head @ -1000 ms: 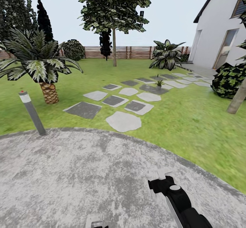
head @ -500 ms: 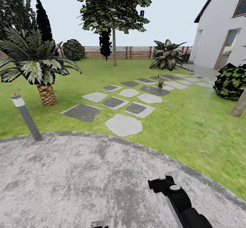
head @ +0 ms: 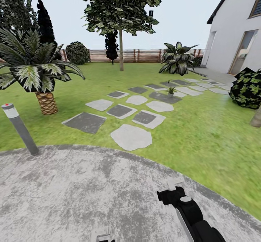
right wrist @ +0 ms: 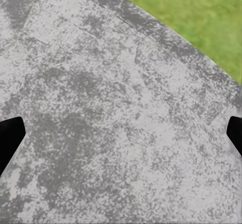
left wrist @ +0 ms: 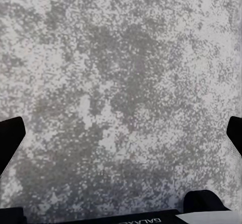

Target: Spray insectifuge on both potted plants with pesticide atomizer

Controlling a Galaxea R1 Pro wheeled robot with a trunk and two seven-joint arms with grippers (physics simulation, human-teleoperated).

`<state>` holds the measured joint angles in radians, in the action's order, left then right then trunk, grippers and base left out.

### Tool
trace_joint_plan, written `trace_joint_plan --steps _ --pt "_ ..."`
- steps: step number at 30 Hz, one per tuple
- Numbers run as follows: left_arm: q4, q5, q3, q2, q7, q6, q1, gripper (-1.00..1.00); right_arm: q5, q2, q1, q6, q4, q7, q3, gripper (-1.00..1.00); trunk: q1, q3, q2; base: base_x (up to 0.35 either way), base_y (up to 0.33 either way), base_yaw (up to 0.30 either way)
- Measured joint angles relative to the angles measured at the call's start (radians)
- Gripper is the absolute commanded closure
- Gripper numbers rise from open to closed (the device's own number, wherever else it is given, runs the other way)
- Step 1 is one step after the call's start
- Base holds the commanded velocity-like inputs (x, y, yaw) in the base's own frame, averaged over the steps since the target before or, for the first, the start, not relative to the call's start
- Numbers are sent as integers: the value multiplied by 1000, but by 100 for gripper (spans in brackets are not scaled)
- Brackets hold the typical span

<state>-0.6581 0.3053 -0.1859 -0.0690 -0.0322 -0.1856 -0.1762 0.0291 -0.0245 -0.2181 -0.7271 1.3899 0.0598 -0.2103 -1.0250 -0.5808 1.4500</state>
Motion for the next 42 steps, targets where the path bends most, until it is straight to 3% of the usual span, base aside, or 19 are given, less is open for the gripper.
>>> trace_joint_plan --steps 42 --pt "0 0 0 -1 0 0 0 -100 0 0 0 0 1 0 0 -100 0 0 0 320 0 0"
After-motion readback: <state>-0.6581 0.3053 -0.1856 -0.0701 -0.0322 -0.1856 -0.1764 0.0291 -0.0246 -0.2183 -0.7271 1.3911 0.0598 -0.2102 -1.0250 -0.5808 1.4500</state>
